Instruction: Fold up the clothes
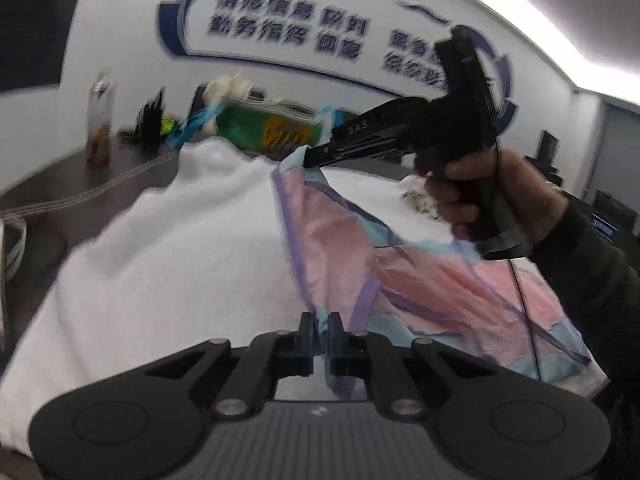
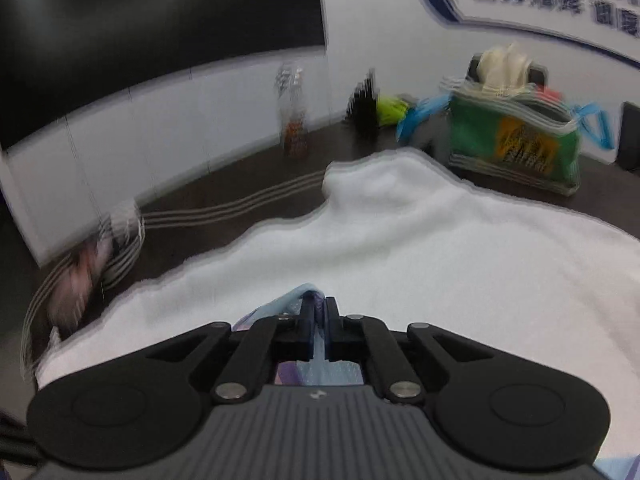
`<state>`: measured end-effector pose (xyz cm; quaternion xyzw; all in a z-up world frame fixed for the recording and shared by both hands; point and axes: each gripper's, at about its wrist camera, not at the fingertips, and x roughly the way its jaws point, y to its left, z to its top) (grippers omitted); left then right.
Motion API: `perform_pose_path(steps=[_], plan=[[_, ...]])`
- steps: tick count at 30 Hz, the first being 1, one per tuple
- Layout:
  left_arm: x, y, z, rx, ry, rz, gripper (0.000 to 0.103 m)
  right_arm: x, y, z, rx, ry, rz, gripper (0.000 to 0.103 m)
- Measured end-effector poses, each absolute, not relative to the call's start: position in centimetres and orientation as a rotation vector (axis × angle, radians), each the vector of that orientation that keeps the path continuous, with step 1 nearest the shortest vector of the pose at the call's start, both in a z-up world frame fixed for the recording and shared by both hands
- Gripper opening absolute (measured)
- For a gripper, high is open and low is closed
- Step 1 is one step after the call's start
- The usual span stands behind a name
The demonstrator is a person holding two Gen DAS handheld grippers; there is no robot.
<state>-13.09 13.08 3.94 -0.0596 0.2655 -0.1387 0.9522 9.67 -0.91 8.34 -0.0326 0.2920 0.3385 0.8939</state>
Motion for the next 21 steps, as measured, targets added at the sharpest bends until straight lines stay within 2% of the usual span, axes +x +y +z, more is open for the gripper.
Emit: perform_pose_path(steps=[3, 5, 6, 8, 12, 15, 16, 17, 21], plan=[[-12.5, 13.2, 3.3, -0.101, 0.581, -0.238, 0.012, 10.1, -2.5, 7.9, -0.042, 0.657, 0.682, 0.012], [-11.7, 13.7, 2.3, -0.109, 0.623, -0.187, 0.023, 10.2, -2.6, 7.2, -0.102, 0.688, 0.688, 0.044], [-11.8, 14.2, 2.1, -0.135, 0.626, -0.197, 0.025, 10.2, -2.9, 7.1, -0.119, 0.688, 0.682, 0.046], [-12.0, 15.2, 1.9, -0.189, 0.629, -0.219, 0.039, 10.2, -3.9, 7.3, -0.102, 0.693, 0.688, 0.046], [-11.3, 16.1, 2.1, -0.243, 0.634, -0.216, 0.042, 10.7, -3.7, 7.7, -0.025, 0.734, 0.746, 0.046], [-10.2, 15.0, 1.8, -0.204, 0.643, -0.167, 0.035, 10.6, -2.0, 6.7, -0.071, 0.754, 0.747, 0.044], [-10.0, 14.7, 1.7, -0.196, 0.648, -0.158, 0.018, 10.5, -1.4, 6.4, -0.086, 0.761, 0.747, 0.03], [-9.7, 14.4, 1.7, -0.188, 0.653, -0.148, 0.008, 10.5, -0.8, 6.1, -0.101, 0.768, 0.747, 0.003], [-10.9, 13.8, 2.1, -0.174, 0.621, -0.165, 0.006, 10.3, 1.5, 4.7, -0.162, 0.795, 0.747, 0.003]])
